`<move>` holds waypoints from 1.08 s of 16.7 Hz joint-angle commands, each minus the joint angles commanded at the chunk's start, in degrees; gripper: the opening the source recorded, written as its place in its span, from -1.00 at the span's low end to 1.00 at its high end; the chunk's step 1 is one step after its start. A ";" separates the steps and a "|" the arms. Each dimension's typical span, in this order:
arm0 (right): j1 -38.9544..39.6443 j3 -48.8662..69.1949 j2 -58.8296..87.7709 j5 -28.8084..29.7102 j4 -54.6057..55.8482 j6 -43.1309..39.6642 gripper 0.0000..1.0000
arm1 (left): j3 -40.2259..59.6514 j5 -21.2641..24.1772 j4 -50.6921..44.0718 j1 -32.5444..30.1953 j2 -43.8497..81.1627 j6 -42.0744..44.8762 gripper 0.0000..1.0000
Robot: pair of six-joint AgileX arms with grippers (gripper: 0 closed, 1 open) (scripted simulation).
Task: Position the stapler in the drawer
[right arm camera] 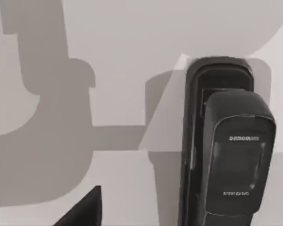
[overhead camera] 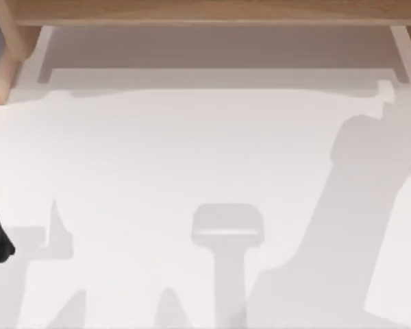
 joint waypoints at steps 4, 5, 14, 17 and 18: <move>-2.97 -6.69 -11.01 -3.70 9.43 -3.12 1.00 | 0.00 0.00 0.00 0.00 0.00 0.00 1.00; -4.43 -9.02 -13.79 -4.68 12.70 -4.25 1.00 | 0.00 0.00 0.00 0.00 0.00 0.00 1.00; -23.36 -42.10 -30.22 -12.37 53.95 -22.26 1.00 | 0.00 0.00 0.00 0.00 0.00 0.00 1.00; -28.37 -56.56 -31.60 -14.94 71.48 -30.79 1.00 | 0.00 0.00 0.00 0.00 0.00 0.00 1.00; -29.54 -61.44 -31.66 -15.90 77.65 -33.72 1.00 | 0.00 0.00 0.00 0.00 0.00 0.00 1.00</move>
